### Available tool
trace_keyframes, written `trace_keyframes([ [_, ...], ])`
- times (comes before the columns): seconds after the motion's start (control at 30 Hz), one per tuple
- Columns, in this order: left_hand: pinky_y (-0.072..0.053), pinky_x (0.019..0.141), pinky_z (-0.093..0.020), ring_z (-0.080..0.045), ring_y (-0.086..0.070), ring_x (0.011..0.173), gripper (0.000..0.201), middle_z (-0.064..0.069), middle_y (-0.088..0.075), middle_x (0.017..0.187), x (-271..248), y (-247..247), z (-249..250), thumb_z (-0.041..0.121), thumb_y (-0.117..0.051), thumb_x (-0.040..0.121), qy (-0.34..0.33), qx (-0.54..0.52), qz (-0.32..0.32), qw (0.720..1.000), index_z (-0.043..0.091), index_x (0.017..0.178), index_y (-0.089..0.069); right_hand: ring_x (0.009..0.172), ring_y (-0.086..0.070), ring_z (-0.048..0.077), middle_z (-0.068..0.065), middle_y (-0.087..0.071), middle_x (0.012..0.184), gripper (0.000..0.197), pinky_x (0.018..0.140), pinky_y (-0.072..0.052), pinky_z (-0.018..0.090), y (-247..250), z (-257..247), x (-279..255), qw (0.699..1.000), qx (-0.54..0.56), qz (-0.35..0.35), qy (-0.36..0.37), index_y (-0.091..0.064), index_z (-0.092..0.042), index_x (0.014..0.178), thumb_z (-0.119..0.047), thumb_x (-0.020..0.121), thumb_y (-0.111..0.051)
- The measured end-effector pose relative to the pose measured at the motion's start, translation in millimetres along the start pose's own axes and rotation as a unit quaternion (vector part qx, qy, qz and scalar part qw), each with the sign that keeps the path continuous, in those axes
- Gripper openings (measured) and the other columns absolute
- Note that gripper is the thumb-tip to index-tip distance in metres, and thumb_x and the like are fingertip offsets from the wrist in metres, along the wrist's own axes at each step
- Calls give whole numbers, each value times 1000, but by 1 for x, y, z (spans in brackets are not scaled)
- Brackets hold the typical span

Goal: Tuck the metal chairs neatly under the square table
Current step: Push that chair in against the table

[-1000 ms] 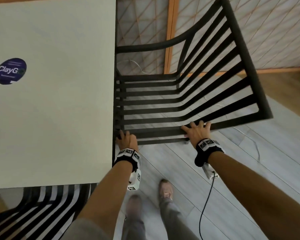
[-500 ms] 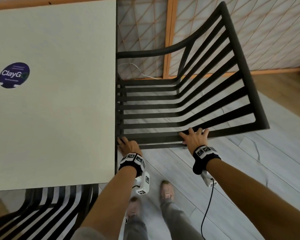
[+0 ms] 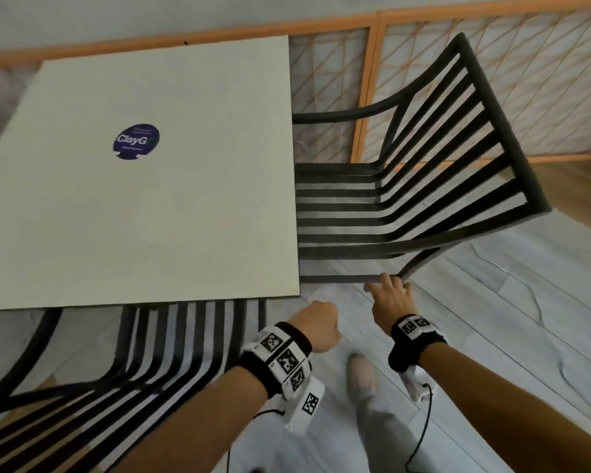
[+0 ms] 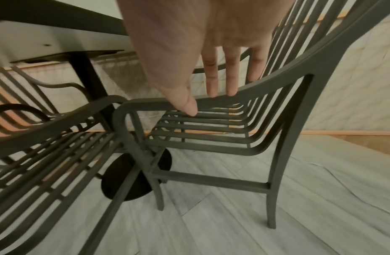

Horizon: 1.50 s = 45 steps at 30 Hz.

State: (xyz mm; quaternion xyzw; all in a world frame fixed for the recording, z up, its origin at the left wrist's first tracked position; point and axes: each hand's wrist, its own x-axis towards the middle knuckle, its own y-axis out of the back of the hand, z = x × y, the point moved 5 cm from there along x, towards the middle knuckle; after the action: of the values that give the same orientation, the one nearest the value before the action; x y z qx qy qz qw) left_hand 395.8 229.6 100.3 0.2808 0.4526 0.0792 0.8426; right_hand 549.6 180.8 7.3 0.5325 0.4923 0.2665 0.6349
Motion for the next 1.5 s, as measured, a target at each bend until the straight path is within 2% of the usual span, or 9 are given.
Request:
trace_keyframes([
  [0.23, -52, 93, -35, -21, -64, 105, 32, -5, -67, 120, -161, 11, -121, 22, -63, 88, -3, 41, -24, 999, 13, 118, -65, 110, -50, 29, 9, -46, 126, 54, 92, -40, 40, -36, -150, -91, 992, 65, -46, 98, -46, -32, 129, -3, 84, -47],
  [0.4, -48, 98, -38, -26, -54, 121, 87, -6, -54, 138, -242, -6, -225, 27, -81, 73, 95, 99, -27, 990, 20, 145, -35, 106, -56, 28, 6, -48, 126, 64, 92, -50, 42, -54, -249, -155, 980, 131, -64, 134, -35, -41, 133, -15, 81, -62],
  [0.5, -45, 104, -40, -27, -49, 128, 97, -4, -47, 145, -280, -20, -278, 25, -85, 68, 157, 121, -60, 978, 20, 148, -31, 101, -57, 26, 3, -50, 120, 74, 88, -52, 42, -56, -283, -184, 972, 164, -65, 156, -33, -43, 131, -20, 73, -73],
  [0.57, -45, 104, -42, -26, -51, 125, 89, -4, -51, 140, -293, -28, -308, 24, -85, 68, 181, 125, -63, 974, 22, 144, -37, 96, -58, 23, 1, -52, 115, 70, 83, -54, 41, -50, -291, -197, 968, 192, -37, 155, -39, -43, 126, -27, 70, -77],
  [0.67, -38, 107, -49, -24, -55, 118, 57, -1, -61, 125, -302, -31, -346, 27, -73, 79, 183, 102, 28, 977, 32, 132, -52, 91, -60, 18, -2, -57, 111, 49, 80, -56, 39, -42, -291, -209, 956, 247, 22, 159, -56, -37, 115, -36, 71, -77],
  [0.73, -33, 105, -51, -23, -58, 109, 27, 2, -67, 108, -305, -34, -363, 34, -60, 88, 179, 105, 118, 971, 35, 115, -62, 90, -61, 17, -1, -60, 110, 37, 82, -56, 39, -37, -293, -215, 946, 279, 38, 163, -62, -31, 109, -28, 74, -76],
  [0.8, -28, 102, -52, -25, -59, 105, 17, 3, -68, 98, -306, -39, -370, 42, -57, 90, 173, 111, 183, 961, 35, 104, -64, 92, -61, 18, 0, -63, 108, 32, 86, -54, 39, -35, -295, -219, 938, 307, 47, 156, -64, -28, 102, -18, 74, -75],
  [1.37, -21, 109, -60, -26, -56, 107, 14, 4, -67, 94, -305, -68, -374, 44, -56, 90, 175, 92, 192, 961, 37, 98, -65, 83, -62, 15, -1, -66, 92, 17, 82, -52, 35, -27, -295, -242, 938, 306, 12, 163, -66, -22, 85, -13, 74, -74],
  [1.5, -22, 109, -55, -24, -56, 111, 23, 6, -69, 105, -311, -71, -371, 44, -54, 92, 157, 104, 223, 956, 41, 114, -60, 81, -62, 15, -1, -68, 89, 17, 76, -48, 28, -24, -295, -249, 943, 299, 5, 144, -67, -23, 87, -11, 76, -71],
])
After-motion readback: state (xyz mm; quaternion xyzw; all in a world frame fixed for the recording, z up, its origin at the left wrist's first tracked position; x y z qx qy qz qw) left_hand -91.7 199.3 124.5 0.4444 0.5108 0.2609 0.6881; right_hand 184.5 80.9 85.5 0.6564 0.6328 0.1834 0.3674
